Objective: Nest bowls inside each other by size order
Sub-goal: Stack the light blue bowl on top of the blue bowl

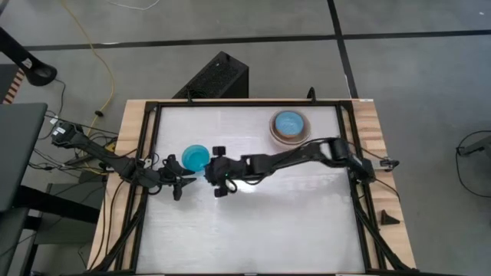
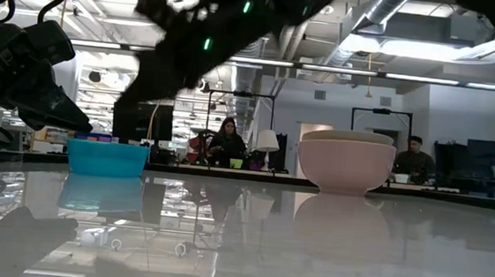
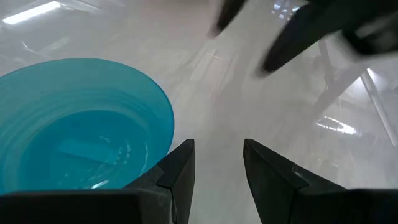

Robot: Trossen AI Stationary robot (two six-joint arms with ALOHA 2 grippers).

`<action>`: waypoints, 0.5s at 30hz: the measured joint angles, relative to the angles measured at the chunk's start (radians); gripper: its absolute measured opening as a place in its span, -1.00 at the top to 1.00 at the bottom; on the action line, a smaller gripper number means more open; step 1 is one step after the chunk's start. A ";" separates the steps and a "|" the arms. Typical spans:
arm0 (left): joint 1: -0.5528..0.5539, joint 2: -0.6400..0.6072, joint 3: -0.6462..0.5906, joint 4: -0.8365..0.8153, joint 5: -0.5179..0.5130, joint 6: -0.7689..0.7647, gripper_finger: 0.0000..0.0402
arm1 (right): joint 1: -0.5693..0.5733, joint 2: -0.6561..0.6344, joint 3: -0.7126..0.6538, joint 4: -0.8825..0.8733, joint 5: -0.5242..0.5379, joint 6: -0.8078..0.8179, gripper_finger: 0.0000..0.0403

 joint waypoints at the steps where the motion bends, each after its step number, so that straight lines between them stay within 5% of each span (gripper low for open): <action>1: 0.000 0.000 0.000 0.000 0.000 0.000 0.38 | -0.006 0.024 0.000 0.026 0.010 -0.020 0.07; 9: 0.000 0.000 0.000 0.000 0.000 0.000 0.38 | -0.063 0.113 0.000 0.131 0.009 -0.070 0.07; 15: 0.000 0.000 0.000 0.001 0.000 0.000 0.38 | -0.091 0.112 0.001 0.126 -0.133 -0.123 0.07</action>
